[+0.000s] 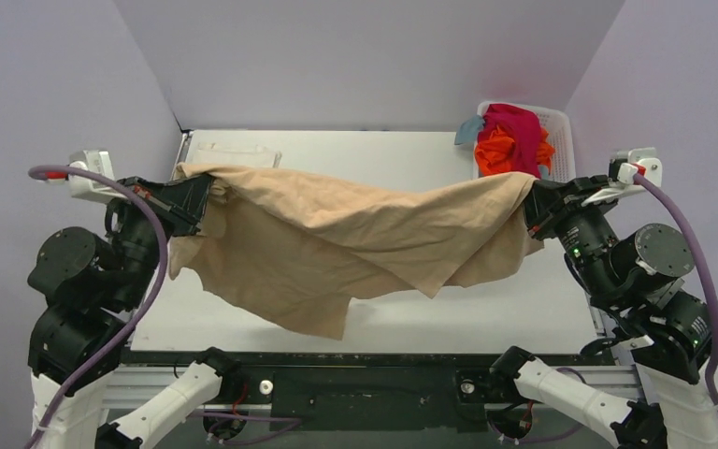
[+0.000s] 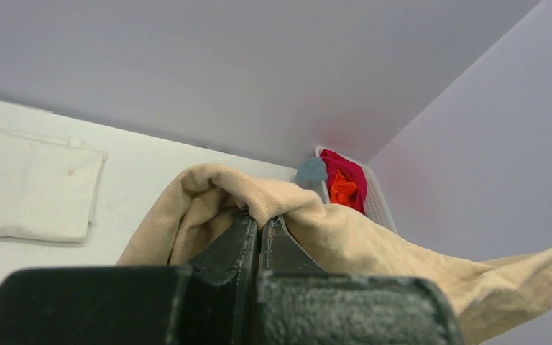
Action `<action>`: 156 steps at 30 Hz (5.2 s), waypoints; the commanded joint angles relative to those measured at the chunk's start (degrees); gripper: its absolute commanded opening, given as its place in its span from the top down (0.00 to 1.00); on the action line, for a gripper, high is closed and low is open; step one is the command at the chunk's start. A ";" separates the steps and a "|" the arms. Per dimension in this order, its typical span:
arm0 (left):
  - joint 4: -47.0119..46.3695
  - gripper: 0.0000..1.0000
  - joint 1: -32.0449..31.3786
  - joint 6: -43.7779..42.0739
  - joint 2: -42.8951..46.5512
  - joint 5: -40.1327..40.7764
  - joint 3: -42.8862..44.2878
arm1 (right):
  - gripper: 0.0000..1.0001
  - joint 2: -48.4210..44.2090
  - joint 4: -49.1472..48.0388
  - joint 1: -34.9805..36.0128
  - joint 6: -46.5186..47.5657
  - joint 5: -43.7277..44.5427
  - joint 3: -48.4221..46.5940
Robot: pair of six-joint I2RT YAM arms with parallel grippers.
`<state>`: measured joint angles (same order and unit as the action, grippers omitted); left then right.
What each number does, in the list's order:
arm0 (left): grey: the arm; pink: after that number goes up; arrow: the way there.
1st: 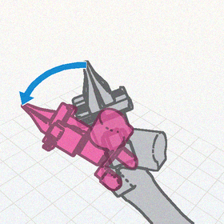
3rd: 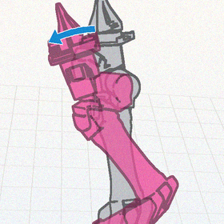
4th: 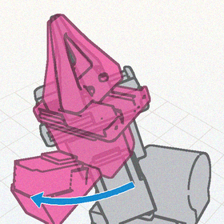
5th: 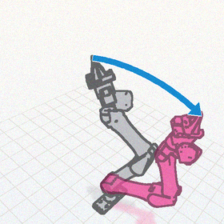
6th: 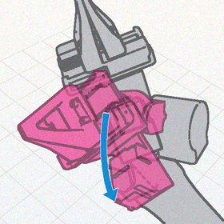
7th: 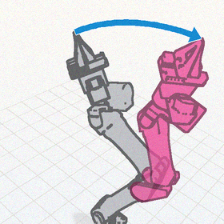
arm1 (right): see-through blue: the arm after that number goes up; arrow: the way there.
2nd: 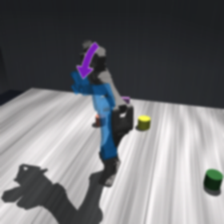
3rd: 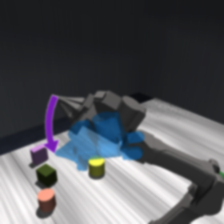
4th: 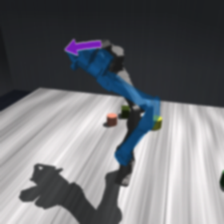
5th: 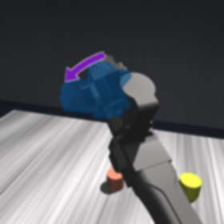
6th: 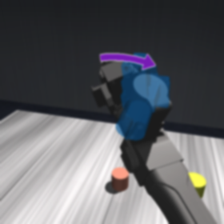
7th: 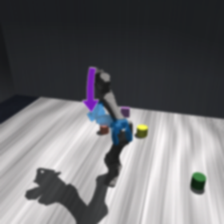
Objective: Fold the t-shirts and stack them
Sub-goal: Flatten out the tshirt
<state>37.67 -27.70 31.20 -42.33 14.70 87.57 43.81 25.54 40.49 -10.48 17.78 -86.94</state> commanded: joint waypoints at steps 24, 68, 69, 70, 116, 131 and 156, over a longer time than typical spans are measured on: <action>-0.60 1.00 0.19 -4.65 -3.28 -7.69 15.23 | 1.00 -7.85 1.55 -0.02 -12.60 -5.71 0.92; -1.35 0.10 -13.54 14.62 -19.56 -13.40 -38.85 | 0.05 11.01 3.15 -34.94 -29.03 -3.01 45.47; -0.04 0.10 -17.24 16.67 -17.88 -13.41 -42.91 | 0.05 9.22 3.31 -35.08 -29.21 -3.23 46.25; 2.65 0.10 -19.11 20.52 -14.74 -13.44 -44.76 | 0.06 8.46 3.64 -35.15 -29.36 -3.75 47.65; -2.01 0.82 -26.41 28.61 -36.87 0.83 -49.74 | 0.11 10.48 1.21 -37.84 -28.77 -6.83 51.66; 10.15 1.00 -26.38 29.22 -22.03 3.51 -42.78 | 0.19 5.67 10.76 -39.10 -30.27 -6.56 54.29; 10.20 1.00 -22.61 29.78 -14.04 4.59 -48.70 | 0.44 32.82 -11.68 -39.52 -28.15 -11.53 57.26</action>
<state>47.53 -51.51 60.82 -58.57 17.63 39.55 73.21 16.51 1.41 -38.85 9.45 -31.86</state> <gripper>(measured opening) 0.024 0.589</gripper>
